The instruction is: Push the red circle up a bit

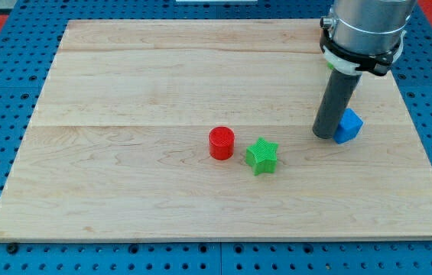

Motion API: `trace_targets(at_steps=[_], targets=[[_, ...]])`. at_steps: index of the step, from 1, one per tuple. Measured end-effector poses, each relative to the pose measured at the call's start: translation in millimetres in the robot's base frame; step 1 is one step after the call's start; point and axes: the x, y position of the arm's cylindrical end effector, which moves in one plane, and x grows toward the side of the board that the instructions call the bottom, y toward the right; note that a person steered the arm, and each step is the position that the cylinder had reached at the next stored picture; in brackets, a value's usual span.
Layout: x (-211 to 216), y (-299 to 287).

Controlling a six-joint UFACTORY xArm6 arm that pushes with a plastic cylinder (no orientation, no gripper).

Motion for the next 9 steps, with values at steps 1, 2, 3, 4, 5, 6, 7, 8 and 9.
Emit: trace_targets(at_steps=[1, 2, 3, 4, 5, 6, 7, 8, 9], targets=[[-4.6, -35.7], [-29.1, -80.3], [-56.4, -124.2], [-61.5, -168.7], [-46.5, -201.8], [-11.8, -215.3], [20.0, -215.3], [45.8, -215.3], [59.4, -215.1]])
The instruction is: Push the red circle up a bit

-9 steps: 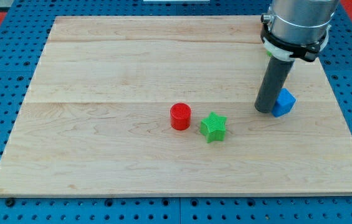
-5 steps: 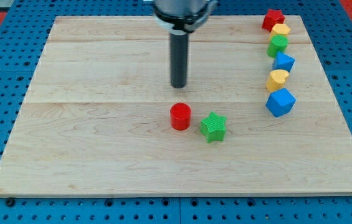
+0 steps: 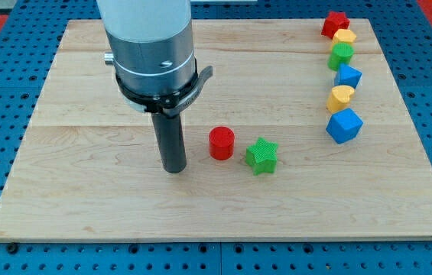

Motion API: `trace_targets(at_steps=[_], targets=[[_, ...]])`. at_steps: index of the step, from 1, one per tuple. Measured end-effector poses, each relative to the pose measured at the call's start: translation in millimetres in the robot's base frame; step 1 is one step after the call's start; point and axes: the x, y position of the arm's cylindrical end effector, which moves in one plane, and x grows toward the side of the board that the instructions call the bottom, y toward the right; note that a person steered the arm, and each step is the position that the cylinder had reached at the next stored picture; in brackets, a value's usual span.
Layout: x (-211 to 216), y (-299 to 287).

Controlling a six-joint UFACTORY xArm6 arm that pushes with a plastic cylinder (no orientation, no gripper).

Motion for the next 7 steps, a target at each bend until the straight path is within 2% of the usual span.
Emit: trace_targets(at_steps=[3, 6, 7], targets=[[-0.4, 41.9], [-26.8, 84.7], [-19.9, 111.3]])
